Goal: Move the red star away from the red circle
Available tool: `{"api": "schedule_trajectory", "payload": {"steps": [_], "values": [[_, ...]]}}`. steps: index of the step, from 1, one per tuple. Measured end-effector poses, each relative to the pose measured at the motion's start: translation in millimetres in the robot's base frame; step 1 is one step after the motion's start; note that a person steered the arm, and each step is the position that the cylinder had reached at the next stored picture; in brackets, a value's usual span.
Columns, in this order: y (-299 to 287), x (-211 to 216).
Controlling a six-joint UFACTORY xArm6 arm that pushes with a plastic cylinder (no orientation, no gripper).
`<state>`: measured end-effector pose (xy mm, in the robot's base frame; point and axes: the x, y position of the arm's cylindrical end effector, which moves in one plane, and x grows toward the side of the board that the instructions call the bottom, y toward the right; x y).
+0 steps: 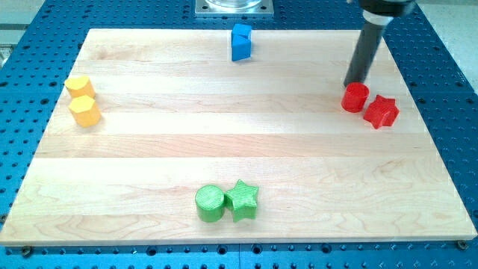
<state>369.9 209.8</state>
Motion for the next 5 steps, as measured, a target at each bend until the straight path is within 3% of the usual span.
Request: {"api": "schedule_trajectory", "payload": {"steps": [1, 2, 3, 4, 5], "values": [[21, 20], [45, 9], [45, 81], [27, 123], [28, 87]]}}
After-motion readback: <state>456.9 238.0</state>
